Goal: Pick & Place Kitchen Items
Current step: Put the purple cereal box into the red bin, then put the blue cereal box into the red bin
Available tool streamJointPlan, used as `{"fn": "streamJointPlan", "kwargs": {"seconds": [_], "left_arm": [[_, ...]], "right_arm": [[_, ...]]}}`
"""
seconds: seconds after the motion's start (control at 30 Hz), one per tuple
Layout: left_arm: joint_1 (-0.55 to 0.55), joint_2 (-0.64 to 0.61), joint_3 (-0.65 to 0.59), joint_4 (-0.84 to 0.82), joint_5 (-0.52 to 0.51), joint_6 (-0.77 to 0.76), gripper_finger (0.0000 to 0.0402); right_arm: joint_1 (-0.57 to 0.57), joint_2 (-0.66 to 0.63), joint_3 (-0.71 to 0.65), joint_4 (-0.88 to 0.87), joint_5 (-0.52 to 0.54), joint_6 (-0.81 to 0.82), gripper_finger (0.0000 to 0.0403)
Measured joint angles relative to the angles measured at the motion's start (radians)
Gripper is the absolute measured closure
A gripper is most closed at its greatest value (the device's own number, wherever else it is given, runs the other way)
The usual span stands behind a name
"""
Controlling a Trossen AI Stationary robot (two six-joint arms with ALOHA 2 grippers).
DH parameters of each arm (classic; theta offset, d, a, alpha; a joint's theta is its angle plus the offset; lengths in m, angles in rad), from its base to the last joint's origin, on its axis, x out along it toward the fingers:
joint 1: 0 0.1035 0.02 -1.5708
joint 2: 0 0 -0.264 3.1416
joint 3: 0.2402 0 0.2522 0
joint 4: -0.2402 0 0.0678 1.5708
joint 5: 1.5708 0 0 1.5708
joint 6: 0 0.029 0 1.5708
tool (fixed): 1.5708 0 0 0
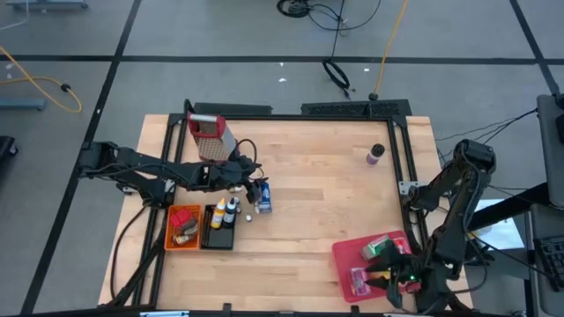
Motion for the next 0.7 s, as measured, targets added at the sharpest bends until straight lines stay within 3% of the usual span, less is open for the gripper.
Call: {"fn": "streamJointPlan", "kwargs": {"seconds": [0.37, 0.6, 0.7], "left_arm": [[0.0, -0.001, 0.0, -0.01, 0.0, 0.075, 0.0149], [0.001, -0.081, -0.001, -0.016, -0.017, 0.105, 0.0149], [0.001, -0.125, -0.001, -0.03, -0.018, 0.105, 0.0149]], "right_arm": [[-0.059, -0.138, 0.0, -0.011, 0.038, -0.177, 0.0259], [-0.183, -0.183, 0.0, 0.007, 0.243, -0.406, 0.0267], [-0.285, -0.16, 0.0, 0.067, 0.246, -0.539, 0.0268]]}}
